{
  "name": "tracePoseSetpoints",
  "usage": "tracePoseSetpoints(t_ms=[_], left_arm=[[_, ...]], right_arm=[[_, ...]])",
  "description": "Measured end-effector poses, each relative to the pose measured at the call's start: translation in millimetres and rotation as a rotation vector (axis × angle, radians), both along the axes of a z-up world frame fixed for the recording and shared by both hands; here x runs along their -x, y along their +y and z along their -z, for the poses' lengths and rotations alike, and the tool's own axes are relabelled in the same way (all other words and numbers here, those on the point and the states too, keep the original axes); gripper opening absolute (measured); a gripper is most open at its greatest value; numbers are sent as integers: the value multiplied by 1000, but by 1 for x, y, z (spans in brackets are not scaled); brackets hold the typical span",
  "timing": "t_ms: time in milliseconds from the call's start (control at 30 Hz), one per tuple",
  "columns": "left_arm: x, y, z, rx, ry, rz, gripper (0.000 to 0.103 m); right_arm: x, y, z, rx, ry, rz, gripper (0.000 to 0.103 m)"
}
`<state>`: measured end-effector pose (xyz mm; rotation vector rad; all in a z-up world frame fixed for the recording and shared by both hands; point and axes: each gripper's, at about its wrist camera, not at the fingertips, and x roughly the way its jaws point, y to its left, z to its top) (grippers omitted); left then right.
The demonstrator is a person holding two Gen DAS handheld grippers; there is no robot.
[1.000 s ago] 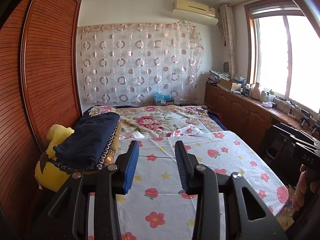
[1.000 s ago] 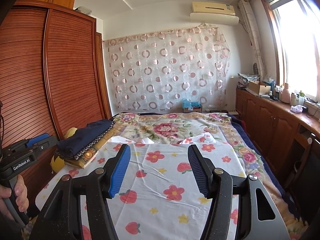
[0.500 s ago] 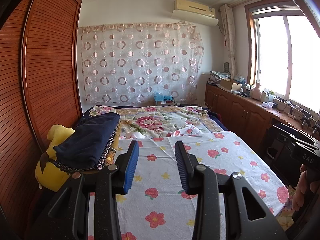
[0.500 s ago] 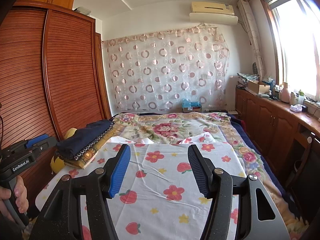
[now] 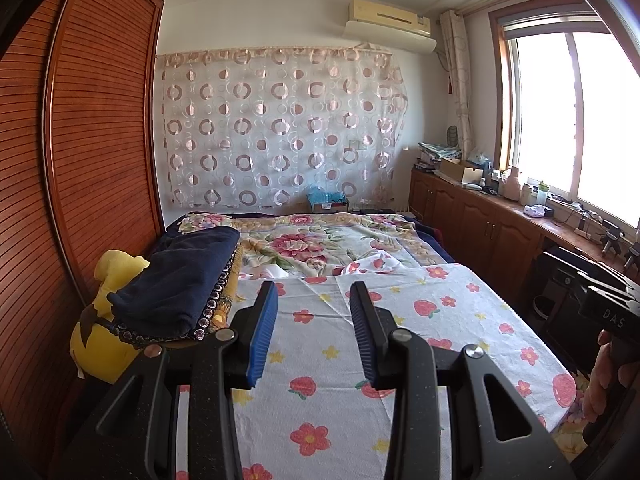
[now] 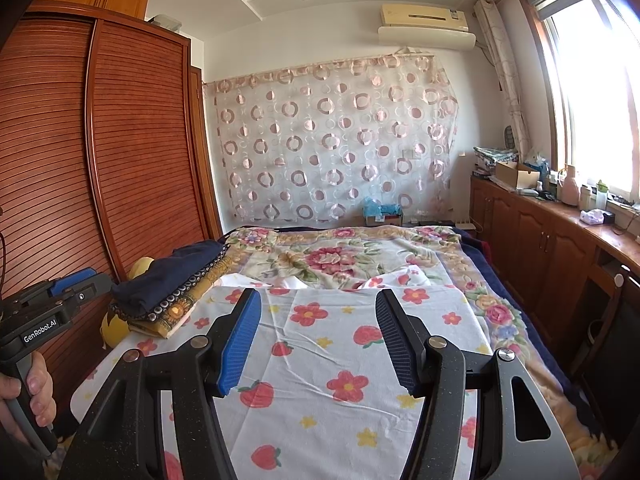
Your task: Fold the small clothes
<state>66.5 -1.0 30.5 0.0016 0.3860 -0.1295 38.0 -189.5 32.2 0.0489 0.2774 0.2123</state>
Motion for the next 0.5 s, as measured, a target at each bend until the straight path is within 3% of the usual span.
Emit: tracePoseSetpoints(t_ms=[500], left_arm=[[0,1,1,0,0,1,38]], right_arm=[[-3,-5,0,2,-4,-7,62]])
